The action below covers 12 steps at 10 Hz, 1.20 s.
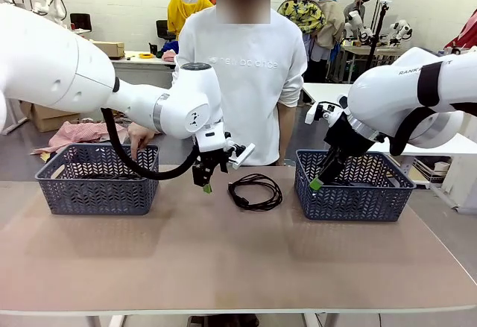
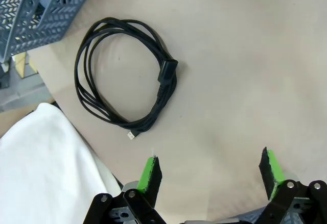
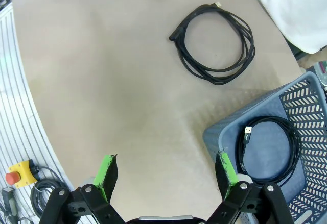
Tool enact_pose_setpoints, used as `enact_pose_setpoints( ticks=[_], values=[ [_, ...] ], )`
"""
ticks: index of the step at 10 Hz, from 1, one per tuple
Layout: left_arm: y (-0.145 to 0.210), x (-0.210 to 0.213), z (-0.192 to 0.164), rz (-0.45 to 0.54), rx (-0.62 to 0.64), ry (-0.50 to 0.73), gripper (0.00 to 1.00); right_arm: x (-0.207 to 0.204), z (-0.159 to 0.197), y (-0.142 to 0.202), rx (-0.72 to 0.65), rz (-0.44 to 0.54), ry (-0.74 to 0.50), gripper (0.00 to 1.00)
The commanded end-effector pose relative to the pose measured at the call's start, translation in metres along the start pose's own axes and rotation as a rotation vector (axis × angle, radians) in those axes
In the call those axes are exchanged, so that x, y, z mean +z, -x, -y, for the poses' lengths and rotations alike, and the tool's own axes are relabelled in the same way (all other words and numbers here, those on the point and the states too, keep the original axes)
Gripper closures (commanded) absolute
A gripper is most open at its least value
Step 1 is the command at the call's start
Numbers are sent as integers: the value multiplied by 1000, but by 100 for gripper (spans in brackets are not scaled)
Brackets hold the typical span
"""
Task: Organize the cables according to human instructions.
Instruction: Pick up a bundle of cables and place it in the basket indicated by the human.
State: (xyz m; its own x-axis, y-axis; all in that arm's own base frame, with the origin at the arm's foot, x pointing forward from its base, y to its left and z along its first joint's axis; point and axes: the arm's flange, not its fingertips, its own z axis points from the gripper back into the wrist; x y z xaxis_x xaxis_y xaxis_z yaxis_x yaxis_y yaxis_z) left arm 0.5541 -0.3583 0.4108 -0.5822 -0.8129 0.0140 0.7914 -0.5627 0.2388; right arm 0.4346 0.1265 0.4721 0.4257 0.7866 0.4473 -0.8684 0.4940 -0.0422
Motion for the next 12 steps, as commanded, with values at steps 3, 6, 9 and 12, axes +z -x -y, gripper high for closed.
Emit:
enact_pose_setpoints(
  ticks=[3,6,9,12],
  values=[
    [1,6,6,7,17,-14,0,1,3,-3,-1,0,4,0],
    [1,2,0,3,4,-5,0,1,3,-3,-1,0,4,0],
    [8,-14,-29,-2,-159,-1,0,1,3,-3,-1,0,4,0],
    [4,-31,-48,21,-330,51,0,1,3,-3,-1,0,4,0]
  ],
)
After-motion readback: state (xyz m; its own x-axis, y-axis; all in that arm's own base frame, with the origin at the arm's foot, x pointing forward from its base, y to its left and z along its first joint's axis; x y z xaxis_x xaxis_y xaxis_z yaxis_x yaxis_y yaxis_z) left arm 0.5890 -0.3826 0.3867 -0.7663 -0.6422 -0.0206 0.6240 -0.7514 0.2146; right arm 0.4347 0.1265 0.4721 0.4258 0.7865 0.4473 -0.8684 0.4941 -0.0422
